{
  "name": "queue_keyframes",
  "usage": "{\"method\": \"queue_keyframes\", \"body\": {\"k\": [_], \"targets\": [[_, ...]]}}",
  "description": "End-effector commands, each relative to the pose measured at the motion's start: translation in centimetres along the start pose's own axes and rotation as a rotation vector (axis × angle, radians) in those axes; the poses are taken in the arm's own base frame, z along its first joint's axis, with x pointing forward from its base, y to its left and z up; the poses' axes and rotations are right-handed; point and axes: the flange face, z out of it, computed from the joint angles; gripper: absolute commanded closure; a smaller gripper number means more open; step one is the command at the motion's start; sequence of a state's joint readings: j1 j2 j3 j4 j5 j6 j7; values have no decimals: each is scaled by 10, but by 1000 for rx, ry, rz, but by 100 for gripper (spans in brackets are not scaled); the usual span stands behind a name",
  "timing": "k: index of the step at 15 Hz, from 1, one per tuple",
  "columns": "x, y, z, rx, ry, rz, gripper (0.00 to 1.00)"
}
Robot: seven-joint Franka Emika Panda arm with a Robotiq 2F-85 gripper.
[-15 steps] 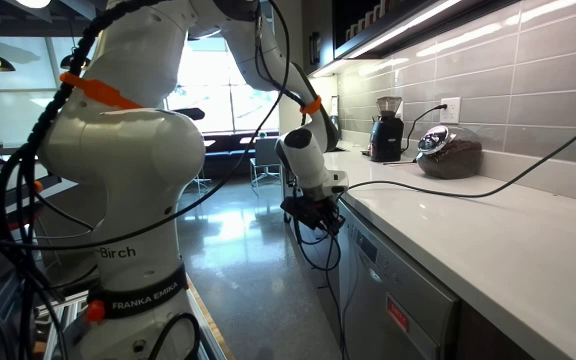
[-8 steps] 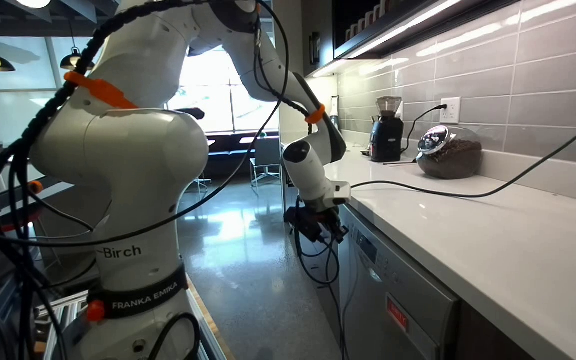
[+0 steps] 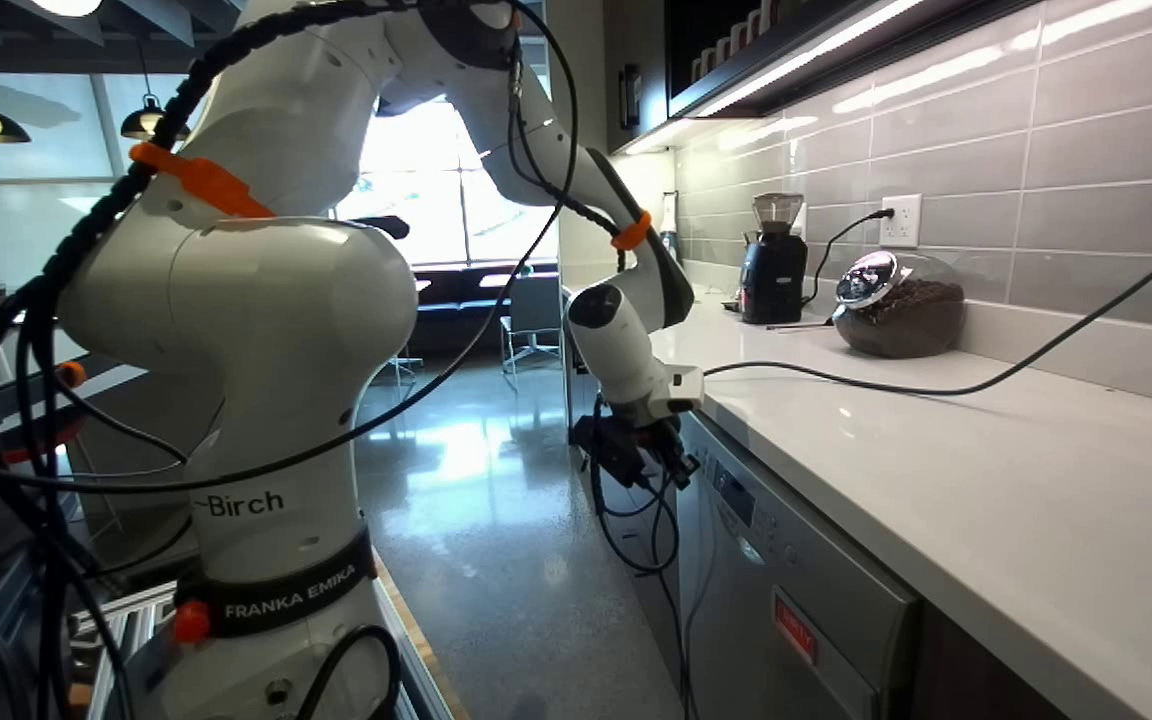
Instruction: Press the button on the oven
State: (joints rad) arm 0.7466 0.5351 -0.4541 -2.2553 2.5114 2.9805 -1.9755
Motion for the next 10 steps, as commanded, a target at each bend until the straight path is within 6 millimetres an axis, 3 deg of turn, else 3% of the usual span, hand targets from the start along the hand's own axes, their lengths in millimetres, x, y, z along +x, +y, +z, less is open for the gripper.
{"method": "queue_keyframes", "body": {"k": [1, 10], "targets": [[1, 8, 3, 1, 6, 56, 100], [0, 11, 13, 60, 11, 136, 100]]}}
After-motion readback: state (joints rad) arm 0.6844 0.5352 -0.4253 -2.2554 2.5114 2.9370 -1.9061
